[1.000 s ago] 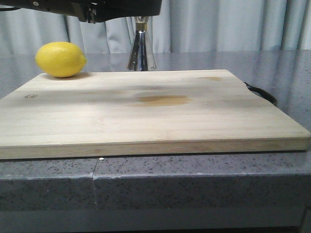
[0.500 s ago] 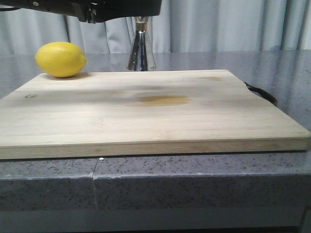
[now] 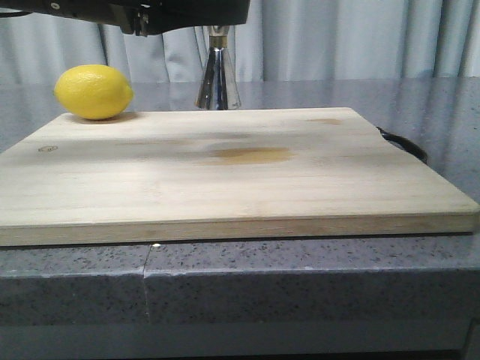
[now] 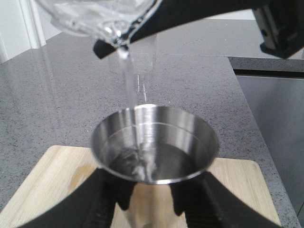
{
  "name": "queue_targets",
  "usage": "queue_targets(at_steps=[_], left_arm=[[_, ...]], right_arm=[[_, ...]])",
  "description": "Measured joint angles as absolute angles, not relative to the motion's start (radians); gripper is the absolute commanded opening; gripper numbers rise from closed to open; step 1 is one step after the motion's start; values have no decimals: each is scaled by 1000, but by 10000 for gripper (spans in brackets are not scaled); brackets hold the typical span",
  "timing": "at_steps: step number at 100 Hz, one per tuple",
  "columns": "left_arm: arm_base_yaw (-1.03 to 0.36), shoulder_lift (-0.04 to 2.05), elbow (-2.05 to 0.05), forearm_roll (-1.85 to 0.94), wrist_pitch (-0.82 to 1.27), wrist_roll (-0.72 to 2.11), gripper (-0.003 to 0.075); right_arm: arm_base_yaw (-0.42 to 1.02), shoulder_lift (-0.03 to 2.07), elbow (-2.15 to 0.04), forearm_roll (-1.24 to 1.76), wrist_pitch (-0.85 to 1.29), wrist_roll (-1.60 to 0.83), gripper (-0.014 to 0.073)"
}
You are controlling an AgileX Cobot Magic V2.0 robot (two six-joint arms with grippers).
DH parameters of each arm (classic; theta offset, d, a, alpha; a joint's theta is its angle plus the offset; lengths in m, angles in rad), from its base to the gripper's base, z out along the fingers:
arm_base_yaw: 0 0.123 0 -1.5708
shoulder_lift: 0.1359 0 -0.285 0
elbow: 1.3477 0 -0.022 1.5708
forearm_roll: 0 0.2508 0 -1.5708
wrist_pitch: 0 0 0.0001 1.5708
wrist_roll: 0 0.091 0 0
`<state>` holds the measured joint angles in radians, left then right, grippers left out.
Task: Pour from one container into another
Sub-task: 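Pour the clear liquid from the beaker into the held jigger, then tilt the beaker upright and lower it onto the board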
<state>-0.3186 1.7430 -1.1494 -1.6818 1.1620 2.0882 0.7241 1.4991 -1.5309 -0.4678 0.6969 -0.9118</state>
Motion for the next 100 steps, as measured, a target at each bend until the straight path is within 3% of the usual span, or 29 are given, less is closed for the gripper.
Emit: queue_targets(at_steps=[44,80,100], left_arm=[[-319,1743,-1149,-1682,1162,2088,250],[-319,1743,-1149,-1680,1162,2088,250],[-319,1743,-1149,-1680,1162,2088,250]], right_arm=[[724,1499,-1531,-453,696,-879,327],[715,1439,-1525,-398,710,-273,327],[608,1303,-1380,-310,612,-131,327]])
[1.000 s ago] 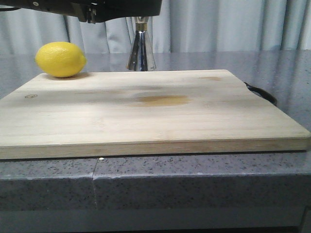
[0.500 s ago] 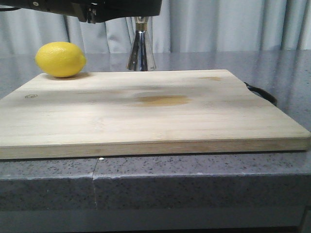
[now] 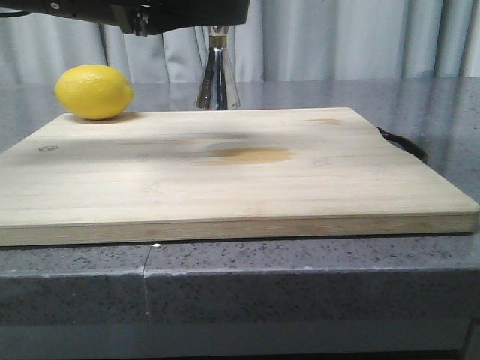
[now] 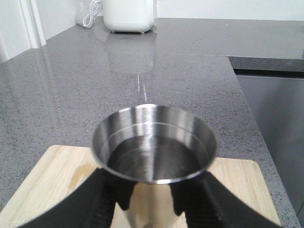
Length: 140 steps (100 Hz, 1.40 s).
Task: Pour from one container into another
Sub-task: 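Tilt the beaker upright and lower it onto the board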
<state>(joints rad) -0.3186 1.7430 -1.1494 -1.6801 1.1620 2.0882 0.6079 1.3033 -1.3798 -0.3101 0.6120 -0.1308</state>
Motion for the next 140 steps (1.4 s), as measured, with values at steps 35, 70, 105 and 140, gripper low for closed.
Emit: queue_targets(at_steps=[35,70,105,140], left_arm=[[-319,1743,-1149,-1678,1162,2088,250],[-319,1743,-1149,-1678,1162,2088,250],[-319,1743,-1149,-1678,1162,2088,250],[-319,1743,-1149,-1678,1162,2088,250]], right_arm=[[403,1177,-930,-52,123,-77,327],[400,1251,-673,14,-338,-73,327],[400,1443,-666,76,-507,-73,327],[400,1596,-666,103,-622,-72,327]])
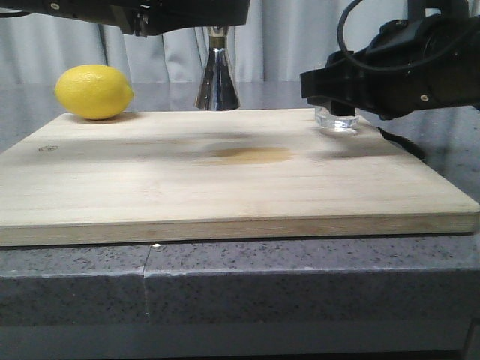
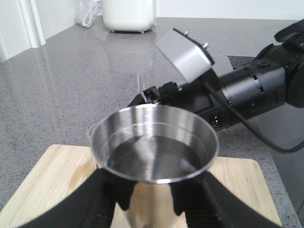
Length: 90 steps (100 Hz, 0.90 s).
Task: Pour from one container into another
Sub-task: 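Tilt the beaker upright and lower it onto the board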
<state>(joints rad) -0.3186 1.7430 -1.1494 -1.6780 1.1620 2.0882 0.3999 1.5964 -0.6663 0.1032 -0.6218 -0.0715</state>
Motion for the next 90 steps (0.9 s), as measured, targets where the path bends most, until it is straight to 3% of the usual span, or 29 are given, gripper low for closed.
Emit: queue_targets(at_steps=[32,39,59,90], left_arm=[[-319,1743,-1149,-1678,1162,2088,250],[-319,1743,-1149,-1678,1162,2088,250],[-319,1743,-1149,-1678,1162,2088,250],[-319,1743,-1149,-1678,1162,2088,250]], right_arm=[[400,1638,-666,111,-682,-72,336],[400,1640,-666,111,-683,-72,377],[400,1644,-666,112,-679,-72,597],[400,1465,-642,115,-439,-72,604]])
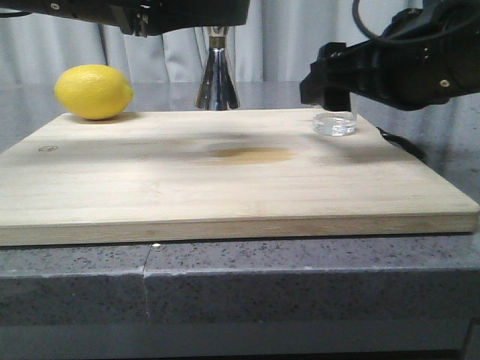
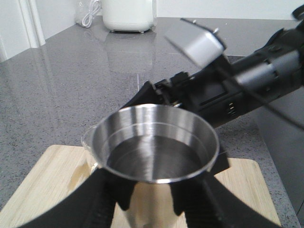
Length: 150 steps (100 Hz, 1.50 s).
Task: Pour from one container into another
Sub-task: 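Tilt the beaker upright and lower it onto the board, then open the right gripper and raise it off the beaker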
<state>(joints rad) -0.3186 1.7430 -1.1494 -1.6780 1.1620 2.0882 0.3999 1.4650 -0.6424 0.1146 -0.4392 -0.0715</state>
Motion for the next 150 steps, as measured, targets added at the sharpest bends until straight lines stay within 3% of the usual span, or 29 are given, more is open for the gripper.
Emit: queue_targets(at_steps=[61,150], left_arm=[[-319,1743,-1149,-1678,1162,2088,250],[-319,1743,-1149,-1678,1162,2088,250]], right_arm=[[400,932,-478,92,-127,-72,604],[400,905,-476,45,-67,-72,604]])
